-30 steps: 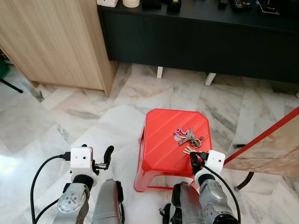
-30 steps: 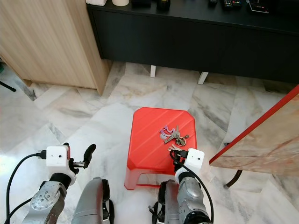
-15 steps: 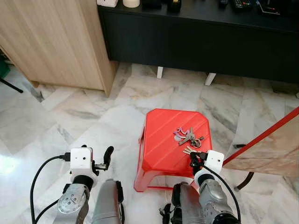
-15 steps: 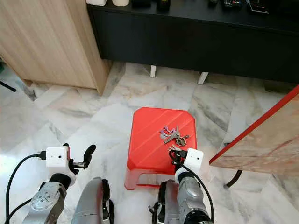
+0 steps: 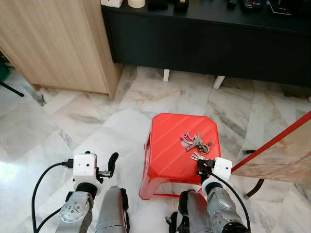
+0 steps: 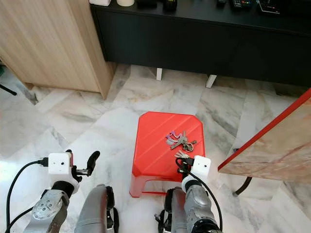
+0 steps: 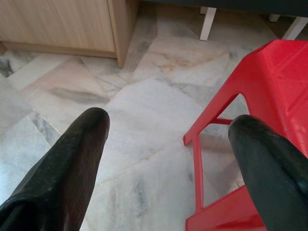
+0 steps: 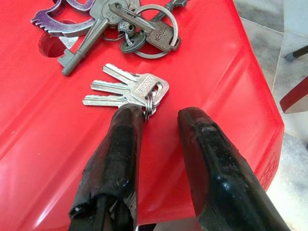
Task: Hang keys on a hook
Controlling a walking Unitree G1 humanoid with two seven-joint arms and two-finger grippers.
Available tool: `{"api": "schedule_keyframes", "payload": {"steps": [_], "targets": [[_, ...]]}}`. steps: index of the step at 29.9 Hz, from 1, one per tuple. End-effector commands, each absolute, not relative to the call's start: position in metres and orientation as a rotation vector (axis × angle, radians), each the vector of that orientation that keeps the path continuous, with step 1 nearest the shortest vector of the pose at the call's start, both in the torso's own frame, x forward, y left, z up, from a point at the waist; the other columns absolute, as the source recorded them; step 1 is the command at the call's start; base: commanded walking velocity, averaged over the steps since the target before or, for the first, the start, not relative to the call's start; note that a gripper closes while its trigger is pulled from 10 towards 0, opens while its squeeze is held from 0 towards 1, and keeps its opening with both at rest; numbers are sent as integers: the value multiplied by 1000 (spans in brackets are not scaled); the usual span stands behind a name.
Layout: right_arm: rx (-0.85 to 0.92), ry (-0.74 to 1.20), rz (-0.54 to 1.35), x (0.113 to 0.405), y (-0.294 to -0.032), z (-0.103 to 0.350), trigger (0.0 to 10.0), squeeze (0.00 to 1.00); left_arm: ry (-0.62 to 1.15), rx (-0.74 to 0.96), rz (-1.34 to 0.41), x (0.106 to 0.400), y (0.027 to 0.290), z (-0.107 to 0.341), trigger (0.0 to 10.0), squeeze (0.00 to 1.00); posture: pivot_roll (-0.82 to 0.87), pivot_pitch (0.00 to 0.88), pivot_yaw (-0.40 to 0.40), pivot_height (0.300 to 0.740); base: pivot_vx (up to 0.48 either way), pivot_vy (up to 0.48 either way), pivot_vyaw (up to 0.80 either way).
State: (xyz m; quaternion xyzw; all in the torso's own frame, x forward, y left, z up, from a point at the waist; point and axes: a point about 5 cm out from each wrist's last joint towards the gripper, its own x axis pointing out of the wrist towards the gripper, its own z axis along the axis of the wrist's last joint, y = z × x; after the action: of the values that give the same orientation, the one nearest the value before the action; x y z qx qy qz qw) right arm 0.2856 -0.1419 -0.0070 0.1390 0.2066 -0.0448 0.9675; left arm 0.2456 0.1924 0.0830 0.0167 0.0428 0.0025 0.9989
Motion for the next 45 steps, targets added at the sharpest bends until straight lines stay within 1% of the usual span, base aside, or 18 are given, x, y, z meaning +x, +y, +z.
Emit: {"api": "schedule_keyframes", "payload": {"steps": [1, 9, 10, 11, 12, 13, 16, 17, 37, 38, 39, 45], "targets": [[266, 456, -70, 279, -140, -14, 10000, 0, 114, 44, 9, 240, 192, 76, 10000, 0, 128, 271, -63, 622, 0, 0, 0], [271, 462, -70, 277, -138, -16, 10000, 0, 110, 40, 7, 241, 191, 77, 10000, 0, 128, 271, -62, 622, 0, 0, 0], [271, 462, -70, 277, -138, -16, 5882, 0, 110, 40, 7, 241, 191, 77, 10000, 0, 126, 272, -60, 622, 0, 0, 0], [272, 461, -70, 277, -138, -16, 2706, 0, 111, 39, 7, 241, 191, 77, 10000, 0, 126, 273, -61, 622, 0, 0, 0], [272, 461, -70, 277, -138, -16, 2706, 0, 111, 39, 7, 241, 191, 77, 10000, 0, 126, 273, -61, 622, 0, 0, 0], [272, 462, -73, 277, -139, -16, 6157, 0, 113, 40, 7, 240, 191, 76, 10000, 0, 127, 274, -61, 622, 0, 0, 0], [271, 464, -78, 276, -140, -17, 6157, 0, 114, 39, 7, 240, 191, 76, 10000, 0, 127, 274, -61, 622, 0, 0, 0], [269, 466, -83, 276, -141, -17, 10000, 0, 116, 40, 7, 239, 190, 76, 10000, 0, 126, 277, -62, 622, 0, 0, 0], [273, 468, -91, 275, -141, -18, 10000, 0, 124, 39, 10, 235, 190, 75, 10000, 0, 122, 292, -60, 622, 0, 0, 0], [276, 467, -89, 275, -141, -18, 2980, 0, 125, 39, 9, 235, 190, 74, 10000, 0, 121, 294, -60, 622, 0, 0, 0], [277, 465, -85, 275, -141, -18, 0, 0, 126, 38, 9, 235, 190, 74, 10000, 0, 121, 294, -60, 622, 0, 0, 0], [278, 460, -85, 275, -141, -17, 0, 0, 127, 37, 10, 235, 190, 73, 10000, 0, 120, 294, -61, 622, 0, 0, 0]]}}
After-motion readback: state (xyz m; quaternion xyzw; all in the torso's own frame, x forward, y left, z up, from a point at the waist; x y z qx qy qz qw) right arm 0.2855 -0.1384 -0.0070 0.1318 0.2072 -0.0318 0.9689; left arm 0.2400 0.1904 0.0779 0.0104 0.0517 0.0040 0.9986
